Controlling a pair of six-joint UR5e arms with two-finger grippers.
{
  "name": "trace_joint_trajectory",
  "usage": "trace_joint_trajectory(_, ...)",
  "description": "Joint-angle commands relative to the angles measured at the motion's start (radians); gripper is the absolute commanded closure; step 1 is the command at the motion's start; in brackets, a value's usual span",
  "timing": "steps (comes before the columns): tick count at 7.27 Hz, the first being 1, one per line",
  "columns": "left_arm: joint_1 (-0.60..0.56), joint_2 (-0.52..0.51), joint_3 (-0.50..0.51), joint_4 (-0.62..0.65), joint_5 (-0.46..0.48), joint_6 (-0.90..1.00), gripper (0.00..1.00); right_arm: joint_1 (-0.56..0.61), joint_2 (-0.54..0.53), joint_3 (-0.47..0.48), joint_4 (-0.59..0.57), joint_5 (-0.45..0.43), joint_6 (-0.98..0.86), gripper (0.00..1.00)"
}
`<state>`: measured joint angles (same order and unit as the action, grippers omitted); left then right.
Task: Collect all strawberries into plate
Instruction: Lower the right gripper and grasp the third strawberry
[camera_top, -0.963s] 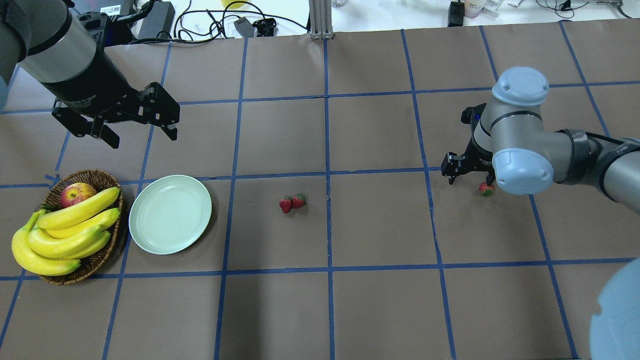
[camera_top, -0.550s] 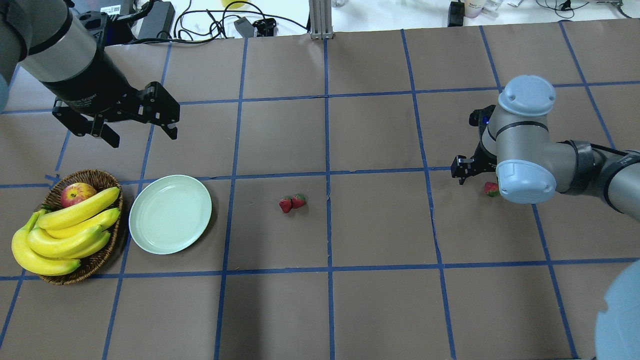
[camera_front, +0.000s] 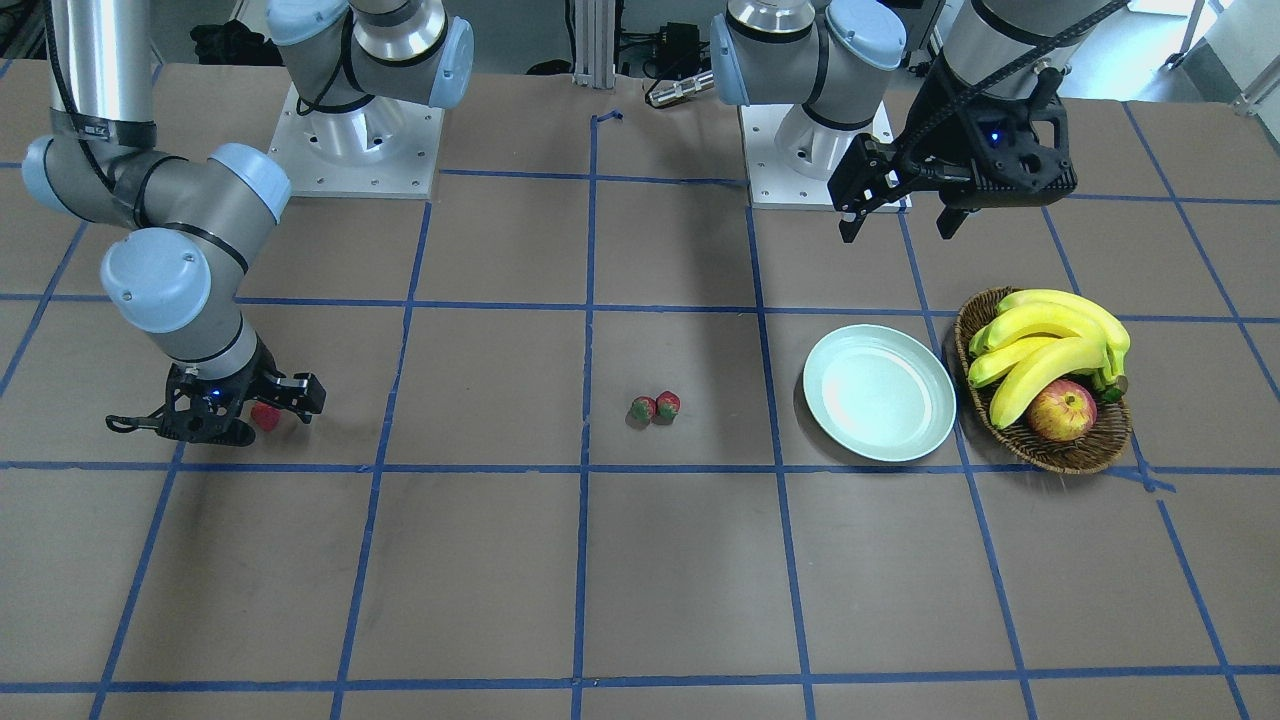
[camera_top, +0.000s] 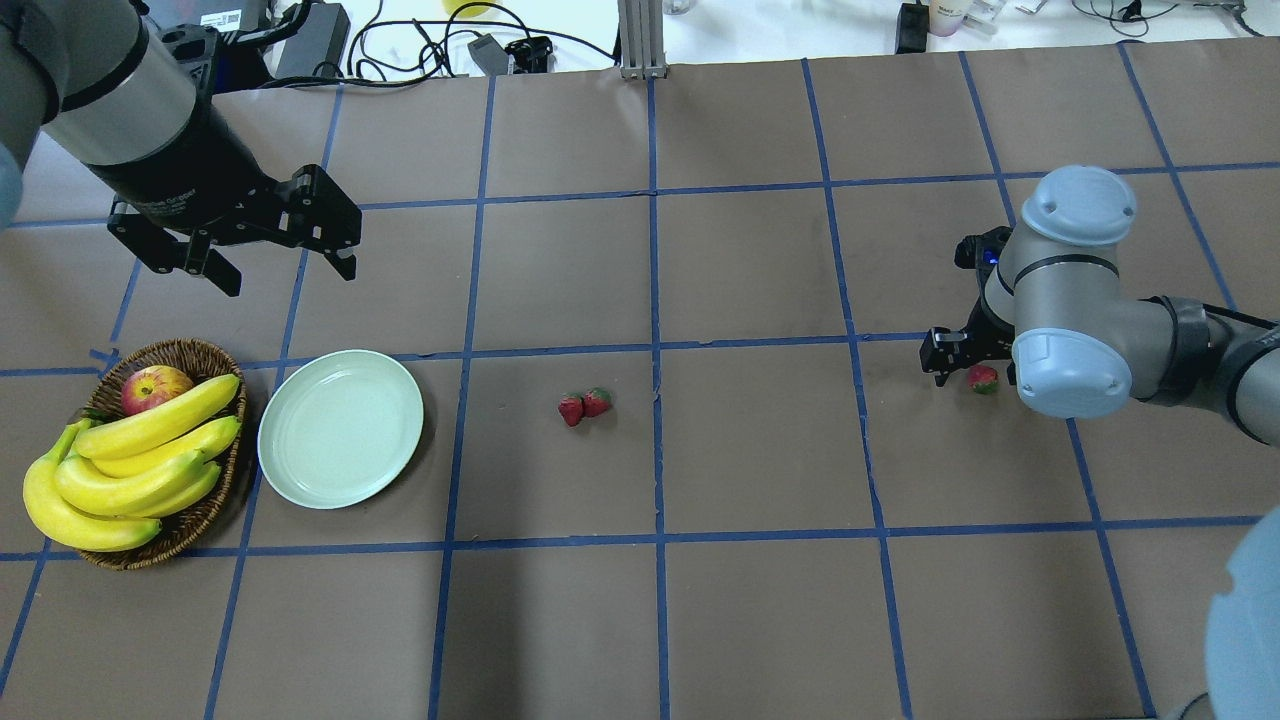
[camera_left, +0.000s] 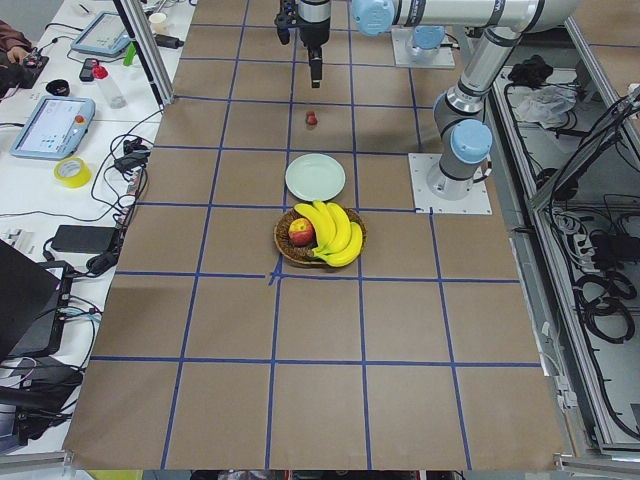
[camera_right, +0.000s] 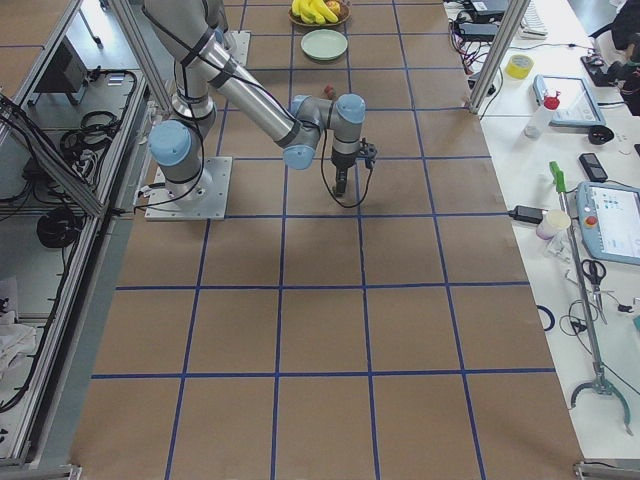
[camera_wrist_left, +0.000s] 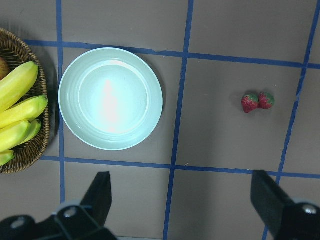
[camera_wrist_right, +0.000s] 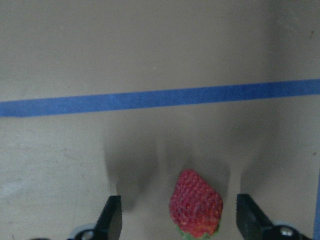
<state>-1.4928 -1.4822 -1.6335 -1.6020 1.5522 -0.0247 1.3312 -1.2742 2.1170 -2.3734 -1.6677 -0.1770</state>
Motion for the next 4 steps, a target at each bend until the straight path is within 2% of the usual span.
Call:
trace_joint_trajectory(1,0.000,0.002,0.000,-0.001,-0.001,0.000,0.00,-0.003,0.003,-0.003,0.005,0.000,-0.007,0.98)
trace_joint_trajectory(4,0.000,-0.003,-0.002,0.001,0.000,0.000,0.00,0.014,-0.010,-0.023,0.040,0.005,0.031,1.00)
